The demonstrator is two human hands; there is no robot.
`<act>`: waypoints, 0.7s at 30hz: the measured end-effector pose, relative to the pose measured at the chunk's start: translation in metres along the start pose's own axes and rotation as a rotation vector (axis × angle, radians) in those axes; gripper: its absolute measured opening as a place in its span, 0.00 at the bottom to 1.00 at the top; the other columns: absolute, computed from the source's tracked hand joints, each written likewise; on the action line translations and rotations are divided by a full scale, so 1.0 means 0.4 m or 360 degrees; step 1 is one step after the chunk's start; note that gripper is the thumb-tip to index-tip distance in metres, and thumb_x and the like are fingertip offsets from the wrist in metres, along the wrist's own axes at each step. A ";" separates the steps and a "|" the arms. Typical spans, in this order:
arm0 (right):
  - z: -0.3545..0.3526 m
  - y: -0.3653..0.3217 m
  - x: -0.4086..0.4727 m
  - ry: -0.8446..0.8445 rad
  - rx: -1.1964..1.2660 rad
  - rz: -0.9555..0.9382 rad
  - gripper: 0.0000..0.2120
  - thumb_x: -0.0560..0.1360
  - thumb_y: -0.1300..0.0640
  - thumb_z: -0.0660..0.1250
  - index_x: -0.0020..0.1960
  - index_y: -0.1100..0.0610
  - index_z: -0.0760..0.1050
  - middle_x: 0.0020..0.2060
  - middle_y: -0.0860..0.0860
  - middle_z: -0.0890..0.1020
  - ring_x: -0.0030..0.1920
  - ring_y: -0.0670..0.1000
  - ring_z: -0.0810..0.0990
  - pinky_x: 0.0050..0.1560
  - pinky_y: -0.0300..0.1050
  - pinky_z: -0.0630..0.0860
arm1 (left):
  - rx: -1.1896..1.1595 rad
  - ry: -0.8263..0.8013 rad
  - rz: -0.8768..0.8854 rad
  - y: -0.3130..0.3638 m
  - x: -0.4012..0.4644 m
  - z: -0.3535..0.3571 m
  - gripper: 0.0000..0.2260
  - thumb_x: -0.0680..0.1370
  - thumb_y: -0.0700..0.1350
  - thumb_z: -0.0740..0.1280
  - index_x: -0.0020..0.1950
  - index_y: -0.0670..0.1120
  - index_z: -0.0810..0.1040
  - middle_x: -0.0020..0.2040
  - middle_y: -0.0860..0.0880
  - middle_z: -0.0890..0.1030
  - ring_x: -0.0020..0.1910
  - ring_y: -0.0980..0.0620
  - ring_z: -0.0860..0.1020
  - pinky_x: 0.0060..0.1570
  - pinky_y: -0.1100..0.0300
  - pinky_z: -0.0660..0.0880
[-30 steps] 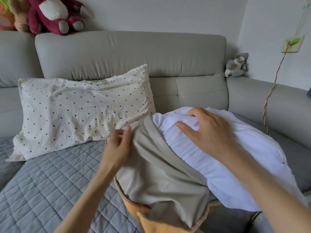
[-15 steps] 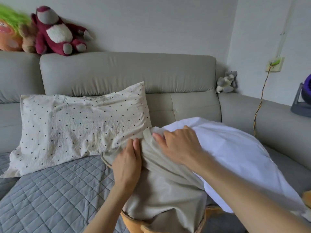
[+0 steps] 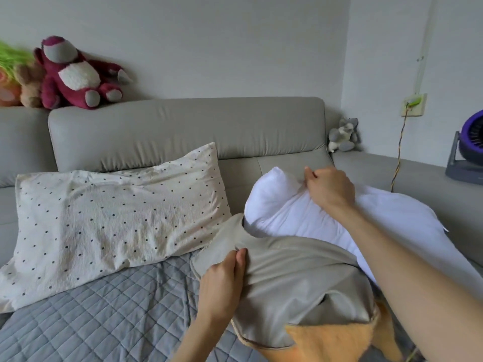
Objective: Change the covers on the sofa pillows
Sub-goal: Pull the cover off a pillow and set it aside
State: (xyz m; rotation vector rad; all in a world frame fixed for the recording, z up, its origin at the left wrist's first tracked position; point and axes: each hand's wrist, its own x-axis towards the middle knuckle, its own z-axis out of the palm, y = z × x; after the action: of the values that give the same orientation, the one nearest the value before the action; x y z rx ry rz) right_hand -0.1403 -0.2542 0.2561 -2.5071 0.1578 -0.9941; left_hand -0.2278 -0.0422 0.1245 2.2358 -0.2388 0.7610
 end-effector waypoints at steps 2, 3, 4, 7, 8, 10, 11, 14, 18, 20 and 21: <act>0.015 -0.020 -0.017 0.0049 0.0041 -0.0083 0.23 0.79 0.47 0.54 0.44 0.64 0.79 0.48 0.63 0.81 0.50 0.63 0.78 0.44 0.48 0.70 | 0.0068 -0.0090 -0.0036 -0.024 -0.001 0.008 0.19 0.80 0.58 0.52 0.31 0.52 0.59 0.26 0.48 0.73 0.31 0.41 0.73 0.30 0.54 0.63; 0.023 -0.037 -0.037 0.0109 0.0082 -0.0156 0.24 0.79 0.47 0.55 0.40 0.65 0.78 0.45 0.64 0.81 0.47 0.64 0.78 0.41 0.48 0.69 | 0.0048 -0.0150 -0.0106 -0.037 0.000 0.004 0.18 0.80 0.55 0.56 0.32 0.51 0.60 0.25 0.50 0.70 0.30 0.43 0.72 0.31 0.54 0.62; 0.027 -0.061 -0.055 0.0197 0.0132 -0.0234 0.25 0.79 0.47 0.55 0.37 0.65 0.76 0.42 0.65 0.81 0.44 0.65 0.78 0.38 0.48 0.67 | -0.0028 -0.0213 -0.0201 -0.048 0.006 -0.004 0.18 0.80 0.52 0.59 0.32 0.49 0.61 0.25 0.52 0.68 0.29 0.46 0.70 0.31 0.55 0.63; 0.027 -0.148 -0.048 0.0528 0.0245 -0.0550 0.25 0.74 0.48 0.56 0.26 0.65 0.70 0.25 0.62 0.77 0.26 0.64 0.76 0.28 0.42 0.58 | -0.0426 -0.0392 -0.0476 -0.030 0.040 -0.050 0.15 0.79 0.47 0.63 0.35 0.43 0.65 0.30 0.50 0.68 0.27 0.57 0.71 0.28 0.65 0.69; 0.015 -0.186 -0.027 0.0611 0.0298 -0.0652 0.24 0.72 0.50 0.57 0.23 0.64 0.68 0.20 0.60 0.74 0.21 0.62 0.72 0.27 0.39 0.56 | -0.0579 -0.0423 -0.0528 -0.008 0.055 -0.067 0.14 0.79 0.46 0.63 0.37 0.41 0.66 0.32 0.48 0.69 0.29 0.56 0.73 0.28 0.65 0.73; -0.027 -0.272 0.025 0.0744 0.0448 -0.0894 0.24 0.71 0.52 0.59 0.20 0.61 0.64 0.15 0.57 0.70 0.17 0.61 0.67 0.25 0.37 0.56 | -0.0825 -0.0360 -0.0522 0.044 0.080 -0.100 0.13 0.78 0.43 0.63 0.37 0.41 0.65 0.35 0.45 0.68 0.34 0.52 0.74 0.33 0.61 0.79; -0.049 -0.313 0.043 0.0792 0.0546 -0.1031 0.24 0.72 0.53 0.60 0.19 0.60 0.63 0.15 0.57 0.68 0.17 0.60 0.66 0.24 0.38 0.58 | -0.0887 -0.0257 -0.0476 0.061 0.085 -0.115 0.13 0.78 0.41 0.63 0.36 0.41 0.65 0.35 0.46 0.68 0.36 0.51 0.73 0.35 0.60 0.79; -0.096 -0.412 0.042 0.0939 0.0804 -0.1450 0.23 0.73 0.56 0.63 0.20 0.57 0.63 0.15 0.56 0.65 0.19 0.58 0.65 0.31 0.45 0.59 | -0.0978 0.0068 -0.0321 0.056 0.071 -0.146 0.14 0.78 0.40 0.64 0.36 0.41 0.62 0.32 0.49 0.68 0.37 0.52 0.72 0.40 0.57 0.80; -0.054 -0.379 -0.074 0.0677 0.0930 -0.1585 0.21 0.76 0.53 0.60 0.25 0.54 0.63 0.19 0.51 0.66 0.24 0.54 0.67 0.34 0.45 0.63 | -0.0889 -0.0364 -0.0143 -0.034 -0.009 -0.180 0.05 0.79 0.34 0.60 0.52 0.43 0.70 0.44 0.57 0.79 0.47 0.62 0.78 0.50 0.69 0.73; 0.022 -0.246 -0.174 0.0190 0.0772 -0.1368 0.19 0.76 0.45 0.57 0.28 0.51 0.62 0.21 0.45 0.65 0.24 0.52 0.68 0.33 0.45 0.68 | -0.0647 -0.0753 -0.0274 -0.097 -0.052 -0.201 0.13 0.79 0.33 0.59 0.54 0.50 0.74 0.47 0.61 0.81 0.50 0.70 0.77 0.50 0.74 0.71; 0.055 -0.171 -0.233 -0.0127 0.0628 -0.1198 0.21 0.75 0.37 0.53 0.30 0.50 0.63 0.22 0.44 0.66 0.24 0.49 0.69 0.32 0.45 0.69 | -0.0502 -0.0842 -0.0385 -0.141 -0.068 -0.214 0.16 0.79 0.33 0.60 0.50 0.54 0.79 0.44 0.62 0.83 0.48 0.68 0.79 0.51 0.70 0.74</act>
State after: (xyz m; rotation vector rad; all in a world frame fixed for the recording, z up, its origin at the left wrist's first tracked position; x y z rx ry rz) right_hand -0.1975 -0.1607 0.2134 -2.2338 -0.9722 -1.0446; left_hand -0.2664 0.0564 0.1213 2.0700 -0.3094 -0.0113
